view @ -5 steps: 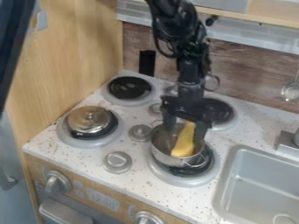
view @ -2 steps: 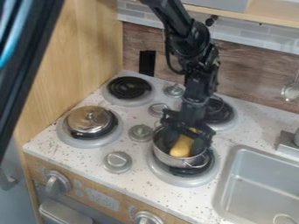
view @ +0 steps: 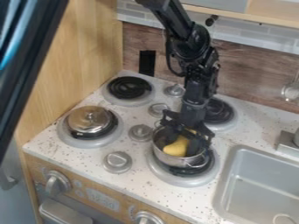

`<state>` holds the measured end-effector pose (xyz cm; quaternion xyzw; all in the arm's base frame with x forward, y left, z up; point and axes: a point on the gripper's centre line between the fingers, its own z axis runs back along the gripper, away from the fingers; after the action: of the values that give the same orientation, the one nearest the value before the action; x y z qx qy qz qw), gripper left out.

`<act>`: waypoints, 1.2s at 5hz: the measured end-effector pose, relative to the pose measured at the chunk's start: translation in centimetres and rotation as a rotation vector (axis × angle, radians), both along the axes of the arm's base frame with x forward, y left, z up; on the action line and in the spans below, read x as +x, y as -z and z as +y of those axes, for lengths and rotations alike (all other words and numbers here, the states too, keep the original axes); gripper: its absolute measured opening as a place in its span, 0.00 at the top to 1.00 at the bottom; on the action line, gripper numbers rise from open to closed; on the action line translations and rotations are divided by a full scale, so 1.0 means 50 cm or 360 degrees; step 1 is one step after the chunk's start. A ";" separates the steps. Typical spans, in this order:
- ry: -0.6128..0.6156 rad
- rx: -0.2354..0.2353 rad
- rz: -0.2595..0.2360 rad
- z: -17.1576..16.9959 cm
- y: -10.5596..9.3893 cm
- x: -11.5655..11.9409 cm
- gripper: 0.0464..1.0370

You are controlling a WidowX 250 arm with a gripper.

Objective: Take the banana from the pot and put it between the left stoves

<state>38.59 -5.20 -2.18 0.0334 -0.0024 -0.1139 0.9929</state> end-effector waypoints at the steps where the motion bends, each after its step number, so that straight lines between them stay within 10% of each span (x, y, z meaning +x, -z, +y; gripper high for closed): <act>1: -0.0072 0.0022 -0.0247 0.026 -0.111 0.029 0.44; 3: -0.0473 0.0008 -0.0410 0.182 -0.198 0.087 0.44; 4: -0.0585 0.0043 -0.0215 0.244 -0.118 0.089 0.44; 6: -0.0532 0.0123 -0.0150 0.277 -0.043 0.116 0.44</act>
<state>44.38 8.64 -0.04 0.0768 -0.0391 0.0546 0.9948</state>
